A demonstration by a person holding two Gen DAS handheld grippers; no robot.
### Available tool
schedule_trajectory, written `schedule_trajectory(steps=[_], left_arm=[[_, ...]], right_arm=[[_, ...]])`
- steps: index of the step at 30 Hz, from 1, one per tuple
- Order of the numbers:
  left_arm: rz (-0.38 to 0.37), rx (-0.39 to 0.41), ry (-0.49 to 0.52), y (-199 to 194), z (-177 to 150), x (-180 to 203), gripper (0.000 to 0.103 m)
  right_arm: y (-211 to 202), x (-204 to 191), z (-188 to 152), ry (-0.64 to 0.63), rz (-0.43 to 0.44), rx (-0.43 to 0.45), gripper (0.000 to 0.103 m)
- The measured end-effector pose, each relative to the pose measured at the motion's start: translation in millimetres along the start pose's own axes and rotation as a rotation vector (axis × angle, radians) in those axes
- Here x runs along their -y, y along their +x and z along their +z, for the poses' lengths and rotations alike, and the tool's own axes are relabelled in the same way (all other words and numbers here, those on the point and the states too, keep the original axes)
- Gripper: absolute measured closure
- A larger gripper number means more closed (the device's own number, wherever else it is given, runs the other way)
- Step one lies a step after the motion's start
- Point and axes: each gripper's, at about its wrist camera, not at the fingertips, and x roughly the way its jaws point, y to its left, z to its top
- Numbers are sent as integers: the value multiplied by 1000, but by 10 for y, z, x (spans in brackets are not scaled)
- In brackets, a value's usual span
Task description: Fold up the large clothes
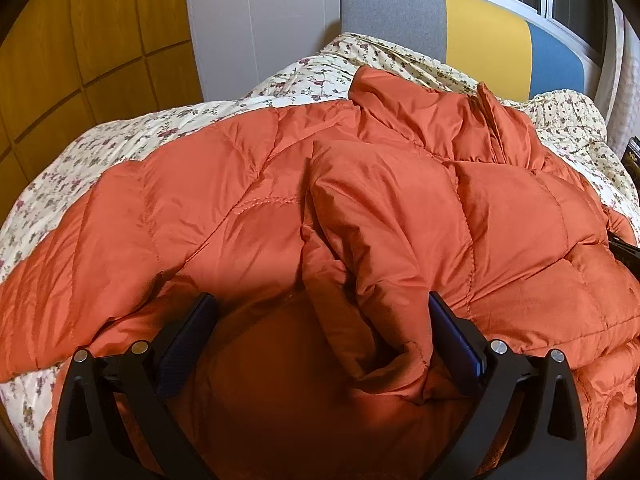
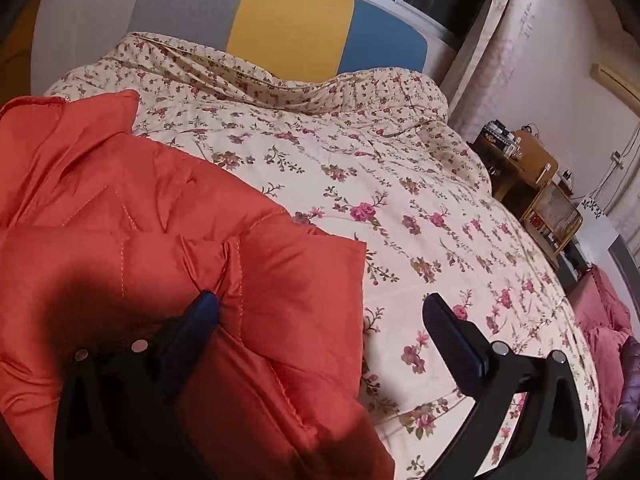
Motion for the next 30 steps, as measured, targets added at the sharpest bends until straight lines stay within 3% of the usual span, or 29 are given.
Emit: schedule_trajectory(steps=[7, 15, 21, 25, 30], left_arm=[[-3, -1, -3, 10, 0, -5, 3], [1, -1, 0, 12, -10, -15, 3], [0, -5, 0, 5, -13, -18, 3], [44, -14, 27, -101, 37, 36, 3], [22, 112, 26, -474, 224, 174, 3]], right_arm=[[-93, 94, -28, 31, 24, 12, 2], [-611, 355, -271, 64, 125, 13, 2], [-418, 288, -446, 65, 167, -65, 2], [-419, 246, -461, 52, 151, -59, 2], [-419, 246, -468, 56, 154, -57, 2]])
